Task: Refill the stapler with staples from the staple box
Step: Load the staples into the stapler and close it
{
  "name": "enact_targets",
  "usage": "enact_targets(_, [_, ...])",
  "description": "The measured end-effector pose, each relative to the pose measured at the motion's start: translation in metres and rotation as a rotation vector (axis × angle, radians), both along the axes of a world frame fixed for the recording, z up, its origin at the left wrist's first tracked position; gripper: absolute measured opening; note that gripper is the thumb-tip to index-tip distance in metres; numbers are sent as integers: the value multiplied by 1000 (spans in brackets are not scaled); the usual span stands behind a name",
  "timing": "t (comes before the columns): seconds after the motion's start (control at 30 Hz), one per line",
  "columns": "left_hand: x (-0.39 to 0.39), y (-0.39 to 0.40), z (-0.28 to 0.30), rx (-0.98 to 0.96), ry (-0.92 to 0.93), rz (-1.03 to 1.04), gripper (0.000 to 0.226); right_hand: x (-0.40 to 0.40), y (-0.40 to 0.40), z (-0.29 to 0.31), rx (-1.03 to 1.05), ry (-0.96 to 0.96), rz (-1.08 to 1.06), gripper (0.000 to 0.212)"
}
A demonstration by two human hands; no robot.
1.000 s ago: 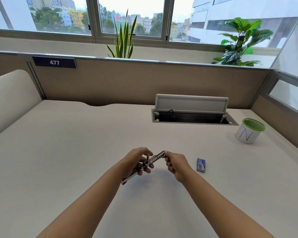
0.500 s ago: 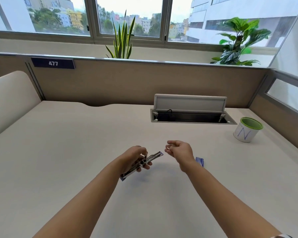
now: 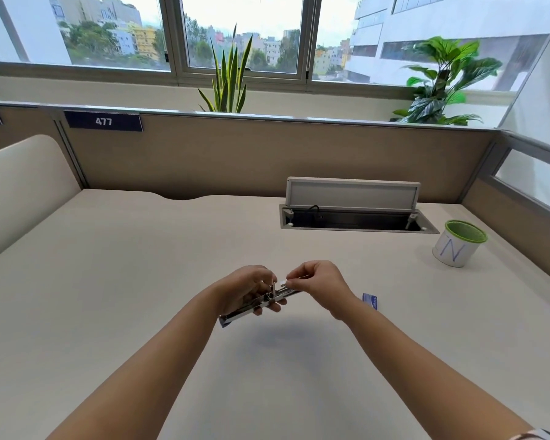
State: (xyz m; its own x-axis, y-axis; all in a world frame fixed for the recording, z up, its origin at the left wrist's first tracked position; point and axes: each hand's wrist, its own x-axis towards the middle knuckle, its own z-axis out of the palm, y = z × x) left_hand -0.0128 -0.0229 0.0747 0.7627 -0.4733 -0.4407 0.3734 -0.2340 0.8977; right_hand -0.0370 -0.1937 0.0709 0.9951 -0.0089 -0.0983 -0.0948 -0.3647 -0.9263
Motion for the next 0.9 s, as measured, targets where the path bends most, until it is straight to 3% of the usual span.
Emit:
enact_targets(0.07, [0, 1, 2, -8, 0, -10, 9, -2, 2, 2, -154, -91, 49, 6])
enact_targets(0.23, [0, 2, 5, -26, 0, -32, 8, -7, 3, -2, -282, -276, 136, 11])
enact_targets(0.9, [2, 2, 7, 10, -22, -17, 7, -4, -9, -12, -383, -280, 174, 32])
